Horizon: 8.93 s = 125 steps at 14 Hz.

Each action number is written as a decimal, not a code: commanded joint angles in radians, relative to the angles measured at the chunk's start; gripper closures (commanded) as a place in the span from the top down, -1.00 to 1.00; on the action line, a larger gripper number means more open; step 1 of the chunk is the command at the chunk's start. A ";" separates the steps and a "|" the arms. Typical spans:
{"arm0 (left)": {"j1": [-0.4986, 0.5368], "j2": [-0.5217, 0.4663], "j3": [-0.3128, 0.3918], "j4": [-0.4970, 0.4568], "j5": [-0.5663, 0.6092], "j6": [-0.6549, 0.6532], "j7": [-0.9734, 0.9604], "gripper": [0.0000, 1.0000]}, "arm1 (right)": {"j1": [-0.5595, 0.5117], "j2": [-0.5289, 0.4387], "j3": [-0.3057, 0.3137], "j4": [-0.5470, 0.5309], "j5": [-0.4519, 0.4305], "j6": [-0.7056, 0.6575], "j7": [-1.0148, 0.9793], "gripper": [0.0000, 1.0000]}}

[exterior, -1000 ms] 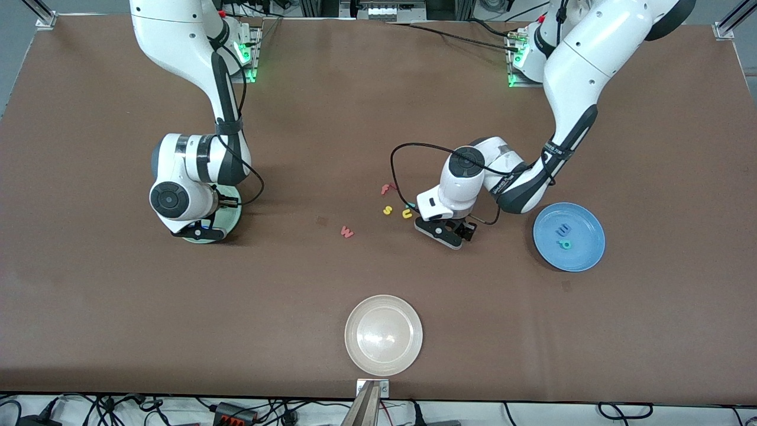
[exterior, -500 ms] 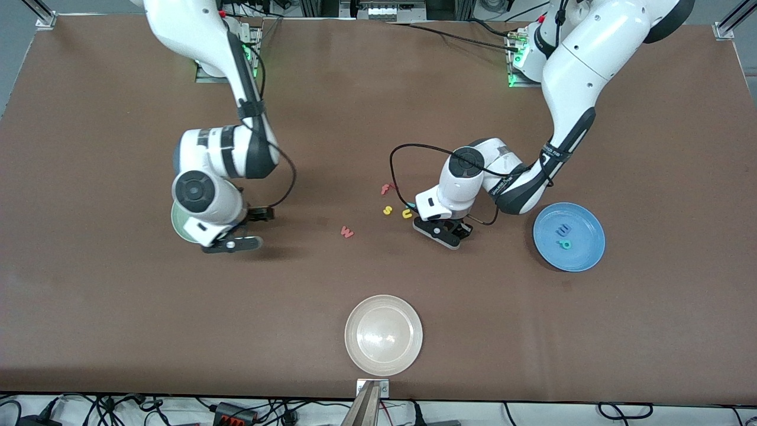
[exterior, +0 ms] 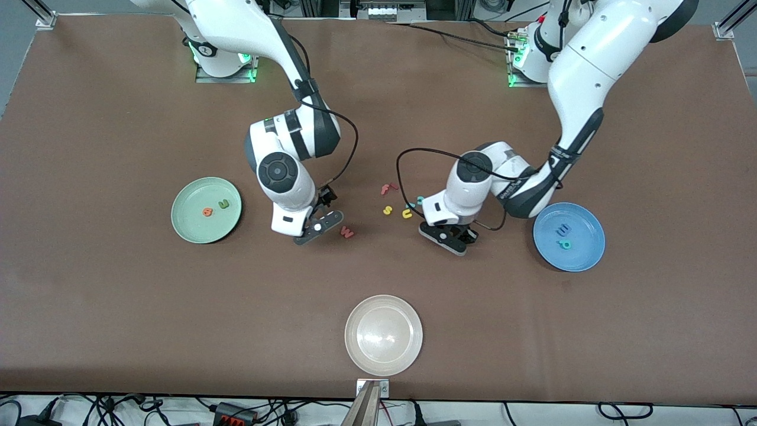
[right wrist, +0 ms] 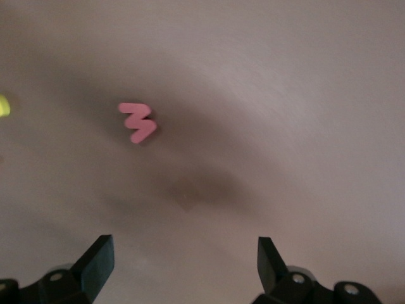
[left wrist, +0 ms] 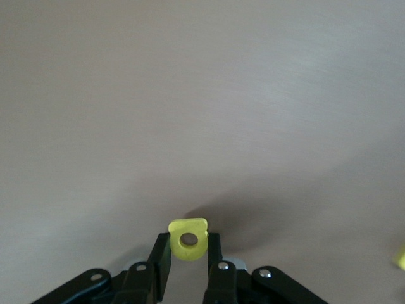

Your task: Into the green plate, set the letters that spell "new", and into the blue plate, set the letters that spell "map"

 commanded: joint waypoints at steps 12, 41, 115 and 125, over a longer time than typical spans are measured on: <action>0.420 -0.120 -0.151 -0.029 0.001 -0.450 0.168 0.91 | -0.009 0.181 0.094 0.124 0.058 0.231 -0.093 0.61; 0.053 -0.651 0.401 0.223 -0.729 -0.983 0.300 1.00 | -0.197 -0.117 -0.311 -0.290 0.056 -0.211 -0.158 -0.81; 0.014 -0.773 0.446 0.098 -0.666 -0.846 0.494 1.00 | -0.980 -0.735 0.381 -0.075 -0.359 -0.499 0.273 1.00; 0.015 -0.773 0.446 0.098 -0.666 -0.847 0.496 1.00 | -0.983 -0.736 0.380 -0.074 -0.359 -0.498 0.267 1.00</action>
